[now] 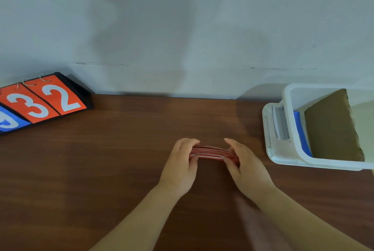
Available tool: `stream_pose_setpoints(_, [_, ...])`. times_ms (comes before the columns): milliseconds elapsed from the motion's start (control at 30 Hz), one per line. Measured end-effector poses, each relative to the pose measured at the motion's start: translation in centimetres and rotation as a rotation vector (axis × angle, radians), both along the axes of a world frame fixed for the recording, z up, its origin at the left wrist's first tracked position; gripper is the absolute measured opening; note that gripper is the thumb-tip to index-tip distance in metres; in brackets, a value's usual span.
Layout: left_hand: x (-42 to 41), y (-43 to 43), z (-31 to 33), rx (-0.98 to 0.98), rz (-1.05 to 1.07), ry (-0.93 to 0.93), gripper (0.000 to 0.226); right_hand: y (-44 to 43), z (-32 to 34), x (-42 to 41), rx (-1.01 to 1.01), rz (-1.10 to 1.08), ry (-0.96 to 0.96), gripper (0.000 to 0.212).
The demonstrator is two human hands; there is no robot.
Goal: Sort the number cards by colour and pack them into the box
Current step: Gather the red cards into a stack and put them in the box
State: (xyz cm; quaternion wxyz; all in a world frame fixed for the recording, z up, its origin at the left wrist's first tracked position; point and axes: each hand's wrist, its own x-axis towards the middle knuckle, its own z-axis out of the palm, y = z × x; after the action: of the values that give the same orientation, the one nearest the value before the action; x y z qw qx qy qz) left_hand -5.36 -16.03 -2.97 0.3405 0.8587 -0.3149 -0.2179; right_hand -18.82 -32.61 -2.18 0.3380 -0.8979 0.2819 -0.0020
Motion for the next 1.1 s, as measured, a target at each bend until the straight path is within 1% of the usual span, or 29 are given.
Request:
stream_pose_setpoints(100, [-0.3,-1.4,0.8,-0.031,0.005,0.036,0.042,0.4,0.1,1.2,0.052,0.004,-0.011,0.059])
stream_pose_setpoints(233, [0.2,-1.3,0.8,-0.019,0.039,0.086,0.065,0.1,0.1,1.5,0.031,0.048,-0.017,0.056])
stream_pose_setpoints(267, [0.4,-1.1,0.7,-0.016,0.03,0.071,0.065,0.0,0.1,1.4,0.009,0.058,-0.008,0.054])
stream_pose_setpoints(300, [0.5,-0.9,0.5,-0.009,0.015,0.04,0.06,-0.1,0.1,1.3,-0.013,0.061,-0.001,0.053])
stream_pose_setpoints(400, [0.1,-0.7,0.0,0.029,-0.042,-0.007,0.04,0.2,-0.1,1.3,-0.062,0.096,0.021,0.053])
stream_pose_setpoints(500, [-0.3,-1.2,0.1,0.031,-0.037,0.018,0.041,0.5,0.2,1.7,-0.076,0.131,0.047,0.052])
stream_pose_setpoints(600, [0.2,-1.4,1.4,0.055,0.058,0.105,0.049,0.3,2.0,2.1,0.004,0.072,0.116,0.046])
stream_pose_setpoints(700, [0.7,-0.7,3.6,-0.053,0.146,0.201,0.052,0.2,4.4,1.8,0.157,0.03,0.081,0.03])
stream_pose_setpoints(800, [0.3,0.0,6.6,-0.162,0.194,0.231,0.046,0.7,6.9,1.0,0.346,-0.055,-0.002,0.019])
stream_pose_setpoints(867, [0.0,0.2,8.2,-0.254,0.229,0.25,0.044,1.0,8.6,0.2,0.414,-0.088,-0.062,0.014])
stream_pose_setpoints(933, [-0.7,0.3,9.9,-0.397,0.303,0.346,0.046,1.0,10.1,-1.0,0.471,-0.137,-0.151,0.014])
stream_pose_setpoints(1000, [-2.4,0.1,12.2,-0.528,0.37,0.445,0.047,0.9,11.7,-2.7,0.547,-0.223,-0.289,0.021])
stream_pose_setpoints(1067, [-5.2,-0.4,14.2,-0.591,0.352,0.471,0.05,0.9,13.3,-4.5,0.619,-0.297,-0.389,0.026])
stream_pose_setpoints(1100, [-6.8,-0.7,15.0,-0.604,0.324,0.46,0.051,1.1,14.0,-5.5,0.646,-0.299,-0.41,0.026])
